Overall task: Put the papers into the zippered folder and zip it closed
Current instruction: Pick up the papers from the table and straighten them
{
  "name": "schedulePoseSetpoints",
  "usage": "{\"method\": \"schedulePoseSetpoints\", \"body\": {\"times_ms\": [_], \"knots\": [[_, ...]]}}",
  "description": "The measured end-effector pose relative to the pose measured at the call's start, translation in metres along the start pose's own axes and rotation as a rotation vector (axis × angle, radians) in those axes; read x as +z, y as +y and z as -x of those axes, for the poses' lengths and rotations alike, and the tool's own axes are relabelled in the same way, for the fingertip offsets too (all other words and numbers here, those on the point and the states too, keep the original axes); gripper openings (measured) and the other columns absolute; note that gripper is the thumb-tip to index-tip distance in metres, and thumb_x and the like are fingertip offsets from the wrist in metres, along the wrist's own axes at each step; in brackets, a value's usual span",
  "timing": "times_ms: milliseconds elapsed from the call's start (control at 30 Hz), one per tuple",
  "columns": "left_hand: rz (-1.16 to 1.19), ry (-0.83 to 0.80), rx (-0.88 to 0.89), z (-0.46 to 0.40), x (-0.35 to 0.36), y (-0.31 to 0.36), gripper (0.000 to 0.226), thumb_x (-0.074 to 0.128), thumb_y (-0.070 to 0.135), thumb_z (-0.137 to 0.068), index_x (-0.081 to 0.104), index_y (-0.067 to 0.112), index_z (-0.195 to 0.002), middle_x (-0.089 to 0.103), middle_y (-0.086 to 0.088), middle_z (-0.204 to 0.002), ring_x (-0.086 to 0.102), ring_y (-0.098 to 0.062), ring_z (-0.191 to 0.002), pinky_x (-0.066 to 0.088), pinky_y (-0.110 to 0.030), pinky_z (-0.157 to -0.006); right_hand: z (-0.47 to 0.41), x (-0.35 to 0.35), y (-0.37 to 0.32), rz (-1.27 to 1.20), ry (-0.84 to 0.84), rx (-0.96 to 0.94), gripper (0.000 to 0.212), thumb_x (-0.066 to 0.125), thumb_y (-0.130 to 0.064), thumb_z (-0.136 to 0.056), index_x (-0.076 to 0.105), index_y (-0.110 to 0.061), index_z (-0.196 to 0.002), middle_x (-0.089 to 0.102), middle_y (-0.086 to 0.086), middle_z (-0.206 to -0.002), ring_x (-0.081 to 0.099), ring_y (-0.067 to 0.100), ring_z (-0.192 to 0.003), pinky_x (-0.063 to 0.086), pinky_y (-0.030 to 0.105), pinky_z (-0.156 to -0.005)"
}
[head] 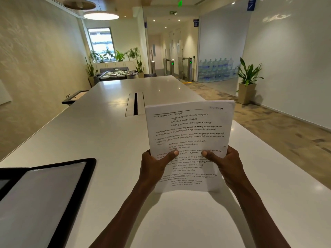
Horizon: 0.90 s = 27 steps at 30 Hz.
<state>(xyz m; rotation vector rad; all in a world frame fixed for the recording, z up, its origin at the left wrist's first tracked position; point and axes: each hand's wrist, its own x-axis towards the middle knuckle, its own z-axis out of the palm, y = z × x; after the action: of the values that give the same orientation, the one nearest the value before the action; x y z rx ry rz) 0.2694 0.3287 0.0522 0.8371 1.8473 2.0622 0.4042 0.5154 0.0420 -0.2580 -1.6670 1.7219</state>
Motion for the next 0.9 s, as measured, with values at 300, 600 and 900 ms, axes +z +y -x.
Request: {"method": "schedulePoseSetpoints", "body": {"times_ms": [300,600,900], "knots": [[-0.009,0.007,-0.001,0.002,0.001,-0.003,0.034,0.086,0.042,-0.066,0.074,0.035,-0.096,0.078,0.007,-0.094,0.075,-0.016,-0.081,0.06,-0.029,-0.065,0.003,0.004,0.002,0.028,0.026,0.005,0.041,0.089,-0.036,-0.061,0.075,-0.033,-0.099,0.079,-0.002,-0.098,0.077,0.02,-0.085,0.059,0.023,-0.065],[0.004,0.044,0.002,0.002,0.001,0.003,0.029,0.089,0.037,-0.063,0.075,0.034,-0.088,0.078,0.008,-0.089,0.075,-0.014,-0.078,0.058,-0.023,-0.06,-0.001,0.005,-0.004,0.029,0.009,0.005,0.04,0.091,-0.031,-0.062,0.076,-0.03,-0.099,0.078,0.001,-0.1,0.076,0.023,-0.089,0.062,0.032,-0.072],[-0.008,0.053,-0.025,0.009,0.0,-0.014,0.027,0.088,0.031,-0.067,0.075,0.031,-0.09,0.078,0.009,-0.089,0.075,-0.012,-0.077,0.057,-0.02,-0.058,0.008,0.006,0.01,0.054,0.014,0.098,0.039,0.09,-0.035,-0.059,0.078,-0.031,-0.095,0.079,-0.001,-0.096,0.077,0.02,-0.084,0.059,0.024,-0.064]]}}
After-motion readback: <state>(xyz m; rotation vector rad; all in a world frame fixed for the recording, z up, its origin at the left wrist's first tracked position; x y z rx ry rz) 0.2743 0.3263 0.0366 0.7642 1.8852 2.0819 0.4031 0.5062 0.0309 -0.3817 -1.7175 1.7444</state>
